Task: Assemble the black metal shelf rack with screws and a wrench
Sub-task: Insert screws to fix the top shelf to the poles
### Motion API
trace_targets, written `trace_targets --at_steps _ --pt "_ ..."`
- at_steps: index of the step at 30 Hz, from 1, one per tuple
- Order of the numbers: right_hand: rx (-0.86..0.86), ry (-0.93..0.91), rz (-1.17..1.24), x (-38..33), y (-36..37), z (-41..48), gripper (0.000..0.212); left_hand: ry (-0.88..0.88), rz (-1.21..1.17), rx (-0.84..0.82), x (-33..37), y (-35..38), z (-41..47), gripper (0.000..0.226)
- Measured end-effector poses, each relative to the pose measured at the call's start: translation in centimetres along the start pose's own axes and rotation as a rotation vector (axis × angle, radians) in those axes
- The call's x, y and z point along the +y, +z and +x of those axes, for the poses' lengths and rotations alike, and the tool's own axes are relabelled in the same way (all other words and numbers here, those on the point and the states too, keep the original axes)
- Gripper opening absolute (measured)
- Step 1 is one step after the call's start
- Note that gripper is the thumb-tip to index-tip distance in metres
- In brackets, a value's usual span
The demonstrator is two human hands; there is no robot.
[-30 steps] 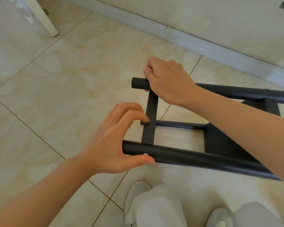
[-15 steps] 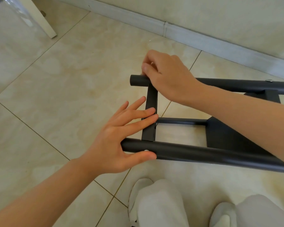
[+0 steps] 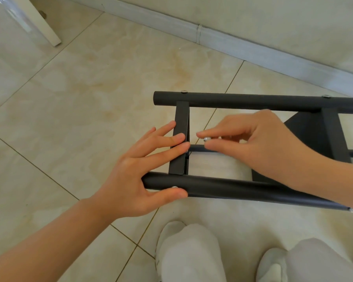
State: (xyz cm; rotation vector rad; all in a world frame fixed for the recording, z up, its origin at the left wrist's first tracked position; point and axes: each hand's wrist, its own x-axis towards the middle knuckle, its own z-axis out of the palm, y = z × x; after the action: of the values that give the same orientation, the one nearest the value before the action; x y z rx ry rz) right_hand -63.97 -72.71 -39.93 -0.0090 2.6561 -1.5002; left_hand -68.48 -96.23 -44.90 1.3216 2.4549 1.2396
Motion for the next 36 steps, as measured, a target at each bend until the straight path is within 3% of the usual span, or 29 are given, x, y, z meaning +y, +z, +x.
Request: trace_targets --at_steps 7,11,16,25,36 --pt "-0.188 0.242 0.103 1.5 1.0 0.8 0.007 0.007 -0.025 0.012 -0.3 0.2 0.0 0.065" --pt "-0.298 0.266 0.09 1.8 1.7 2.2 0.002 0.005 -0.02 0.011 -0.4 0.2 0.0 0.066" --pt "-0.498 0.245 0.071 1.5 3.1 3.4 0.016 0.014 -0.03 0.015 -0.5 0.2 -0.1 0.066" --pt "-0.552 0.394 0.269 1.9 3.5 3.8 0.006 0.022 -0.039 0.022 -0.5 0.3 -0.1 0.065" --pt "-0.71 0.375 0.32 2.5 2.7 4.2 0.01 0.015 -0.063 0.032 -0.5 0.5 0.0 0.063"
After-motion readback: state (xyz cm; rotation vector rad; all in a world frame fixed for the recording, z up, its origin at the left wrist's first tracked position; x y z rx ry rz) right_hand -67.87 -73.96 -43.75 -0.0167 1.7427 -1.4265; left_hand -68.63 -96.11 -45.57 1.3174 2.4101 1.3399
